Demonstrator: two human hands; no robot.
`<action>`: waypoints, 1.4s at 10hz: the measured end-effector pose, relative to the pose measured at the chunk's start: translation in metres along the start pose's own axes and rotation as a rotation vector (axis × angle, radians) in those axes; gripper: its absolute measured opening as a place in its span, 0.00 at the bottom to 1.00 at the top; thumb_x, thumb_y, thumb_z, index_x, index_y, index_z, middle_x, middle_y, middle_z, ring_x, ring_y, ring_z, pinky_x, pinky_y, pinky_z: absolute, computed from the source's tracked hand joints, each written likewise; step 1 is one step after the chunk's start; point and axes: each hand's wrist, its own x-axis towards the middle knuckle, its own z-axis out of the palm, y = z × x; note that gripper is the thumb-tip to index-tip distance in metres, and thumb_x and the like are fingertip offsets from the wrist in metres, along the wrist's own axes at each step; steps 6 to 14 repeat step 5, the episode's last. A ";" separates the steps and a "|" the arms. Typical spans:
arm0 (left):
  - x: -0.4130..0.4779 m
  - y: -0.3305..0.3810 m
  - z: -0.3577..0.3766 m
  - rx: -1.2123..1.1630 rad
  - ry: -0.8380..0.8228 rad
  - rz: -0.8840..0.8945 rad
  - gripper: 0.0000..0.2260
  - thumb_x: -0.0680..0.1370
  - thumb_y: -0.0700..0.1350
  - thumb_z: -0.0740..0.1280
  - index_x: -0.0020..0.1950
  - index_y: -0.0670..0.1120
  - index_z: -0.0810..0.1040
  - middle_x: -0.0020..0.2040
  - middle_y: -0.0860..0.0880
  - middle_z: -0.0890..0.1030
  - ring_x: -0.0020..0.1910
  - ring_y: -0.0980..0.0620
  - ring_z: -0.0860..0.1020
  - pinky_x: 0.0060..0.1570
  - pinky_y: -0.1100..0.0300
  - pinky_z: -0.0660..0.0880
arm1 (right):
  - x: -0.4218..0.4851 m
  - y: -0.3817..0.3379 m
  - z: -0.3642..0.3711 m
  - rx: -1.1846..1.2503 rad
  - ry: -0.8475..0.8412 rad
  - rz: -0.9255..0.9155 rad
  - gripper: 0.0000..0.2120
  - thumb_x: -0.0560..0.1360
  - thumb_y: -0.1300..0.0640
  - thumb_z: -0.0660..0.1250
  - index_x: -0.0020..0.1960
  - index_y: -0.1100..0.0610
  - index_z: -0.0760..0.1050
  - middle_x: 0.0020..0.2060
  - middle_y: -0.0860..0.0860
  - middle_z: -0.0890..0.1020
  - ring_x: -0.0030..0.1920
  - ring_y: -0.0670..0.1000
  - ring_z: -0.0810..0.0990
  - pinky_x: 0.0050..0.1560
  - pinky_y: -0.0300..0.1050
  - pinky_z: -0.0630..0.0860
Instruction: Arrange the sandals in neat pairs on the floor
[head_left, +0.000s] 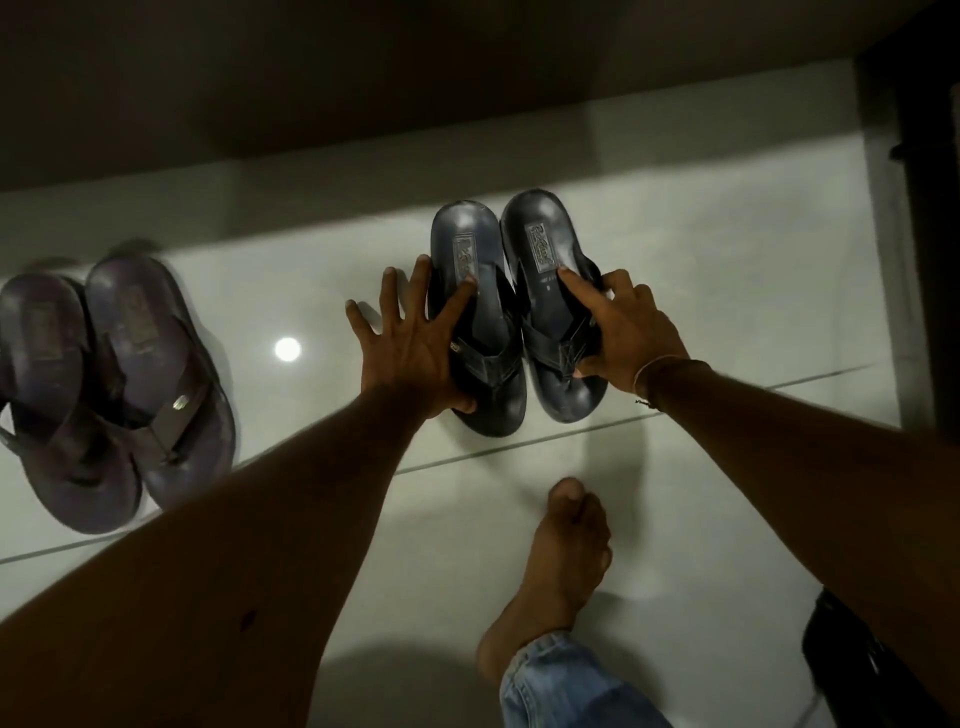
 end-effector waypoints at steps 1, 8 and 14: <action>-0.001 -0.001 0.003 0.019 -0.003 0.000 0.66 0.59 0.71 0.80 0.84 0.64 0.39 0.85 0.45 0.35 0.83 0.34 0.34 0.75 0.22 0.42 | -0.003 -0.002 0.004 -0.006 -0.015 0.018 0.59 0.64 0.53 0.84 0.83 0.40 0.51 0.70 0.59 0.66 0.63 0.65 0.72 0.58 0.63 0.78; -0.012 -0.006 -0.018 0.016 0.017 0.022 0.71 0.57 0.75 0.78 0.81 0.63 0.29 0.84 0.45 0.30 0.81 0.33 0.30 0.74 0.20 0.41 | -0.019 -0.007 -0.009 0.113 0.022 0.061 0.70 0.60 0.54 0.85 0.83 0.39 0.37 0.83 0.60 0.49 0.71 0.71 0.69 0.64 0.67 0.76; -0.012 -0.006 -0.018 0.016 0.017 0.022 0.71 0.57 0.75 0.78 0.81 0.63 0.29 0.84 0.45 0.30 0.81 0.33 0.30 0.74 0.20 0.41 | -0.019 -0.007 -0.009 0.113 0.022 0.061 0.70 0.60 0.54 0.85 0.83 0.39 0.37 0.83 0.60 0.49 0.71 0.71 0.69 0.64 0.67 0.76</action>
